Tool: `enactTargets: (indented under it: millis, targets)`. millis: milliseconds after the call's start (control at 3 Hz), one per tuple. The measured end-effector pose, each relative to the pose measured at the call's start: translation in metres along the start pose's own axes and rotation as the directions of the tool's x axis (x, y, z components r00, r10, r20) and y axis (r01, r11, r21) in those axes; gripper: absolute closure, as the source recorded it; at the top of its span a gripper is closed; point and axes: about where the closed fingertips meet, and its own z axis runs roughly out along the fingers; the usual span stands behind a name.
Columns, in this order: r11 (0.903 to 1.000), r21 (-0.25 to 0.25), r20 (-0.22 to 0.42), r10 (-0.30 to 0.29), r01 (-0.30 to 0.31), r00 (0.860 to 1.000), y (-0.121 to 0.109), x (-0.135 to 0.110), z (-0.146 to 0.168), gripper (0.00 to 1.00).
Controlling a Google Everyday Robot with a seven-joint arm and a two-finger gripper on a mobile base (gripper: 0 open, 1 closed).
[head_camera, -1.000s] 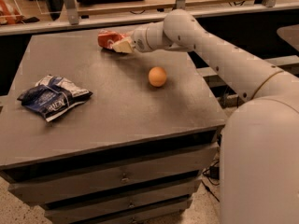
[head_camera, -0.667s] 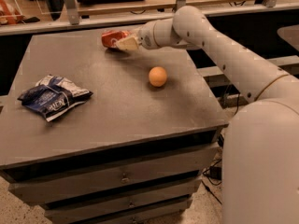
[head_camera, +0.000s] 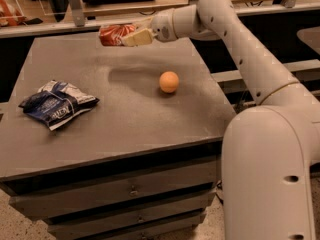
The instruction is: Move coke can near blue chip bag
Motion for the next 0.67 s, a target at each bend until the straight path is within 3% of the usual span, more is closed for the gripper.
enactTargets:
  millis: [333, 667]
  targets:
    - [0.9911, -0.122, 0.044, -0.047, 0.053, 0.998, 0.012, -0.016, -0.004, 1.0]
    - [0.9785, -0.192, 0.04, -0.069, 0.075, 0.997, 0.027, -0.02, -0.013, 1.0]
